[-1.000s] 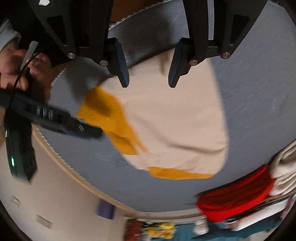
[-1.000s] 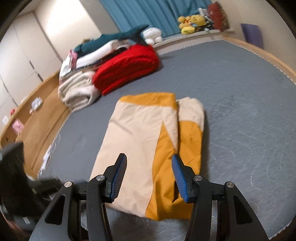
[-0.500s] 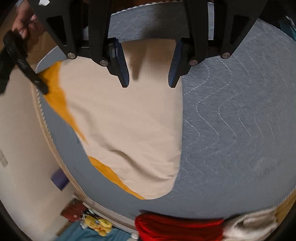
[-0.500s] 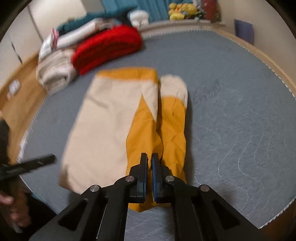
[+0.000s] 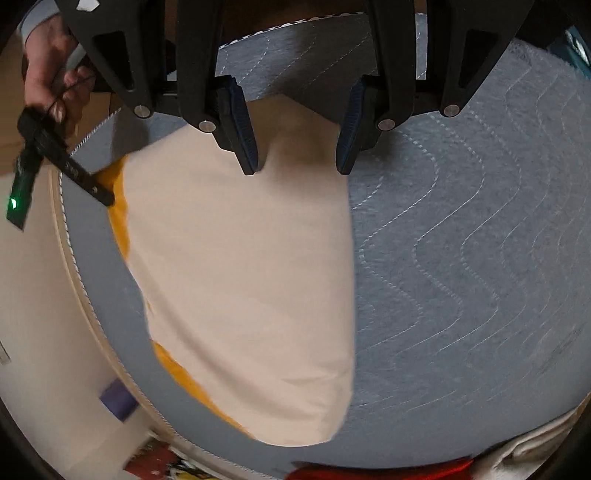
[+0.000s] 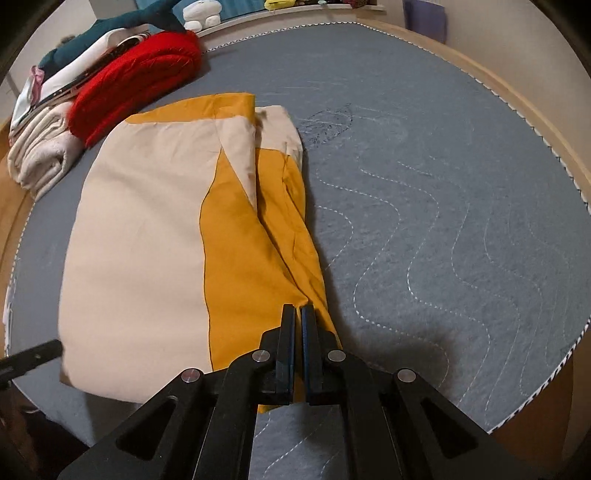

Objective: Fold large clothes

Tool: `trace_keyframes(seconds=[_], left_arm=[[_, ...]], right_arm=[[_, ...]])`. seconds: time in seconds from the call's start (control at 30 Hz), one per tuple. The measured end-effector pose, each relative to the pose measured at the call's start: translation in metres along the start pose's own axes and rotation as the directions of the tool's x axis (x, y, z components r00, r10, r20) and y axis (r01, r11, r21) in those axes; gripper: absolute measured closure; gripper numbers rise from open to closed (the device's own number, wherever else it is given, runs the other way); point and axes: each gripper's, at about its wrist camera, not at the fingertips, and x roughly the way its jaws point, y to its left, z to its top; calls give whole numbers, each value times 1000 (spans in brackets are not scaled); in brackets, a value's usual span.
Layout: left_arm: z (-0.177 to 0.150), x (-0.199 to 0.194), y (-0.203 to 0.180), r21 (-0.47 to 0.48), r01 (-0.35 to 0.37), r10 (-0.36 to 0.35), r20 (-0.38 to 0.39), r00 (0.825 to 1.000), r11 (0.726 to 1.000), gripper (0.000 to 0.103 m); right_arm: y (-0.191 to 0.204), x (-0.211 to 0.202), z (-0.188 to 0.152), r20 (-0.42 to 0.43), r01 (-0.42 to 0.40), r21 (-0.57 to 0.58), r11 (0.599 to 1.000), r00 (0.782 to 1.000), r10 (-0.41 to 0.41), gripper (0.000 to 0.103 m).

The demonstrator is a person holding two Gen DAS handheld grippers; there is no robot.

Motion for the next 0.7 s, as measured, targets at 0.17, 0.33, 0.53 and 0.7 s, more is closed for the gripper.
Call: trace_keyframes(seconds=[0.17, 0.33, 0.53, 0.7], left_arm=[[-10, 34, -2, 49, -81, 85, -93, 992, 996, 56], [-4, 31, -5, 22, -92, 94, -109, 990, 995, 57], [3, 23, -10, 48, -123, 126, -74, 989, 991, 57], [26, -5, -11, 52, -172, 167, 88, 982, 984, 57]], right_arm=[[-6, 14, 10, -30, 10, 50, 999, 1000, -9, 100], [-4, -16, 28, 24, 109, 49, 993, 994, -111, 94], [-8, -77, 88, 278, -23, 37, 999, 960, 12, 71], [22, -68, 121, 352, -94, -111, 989, 927, 127, 53]])
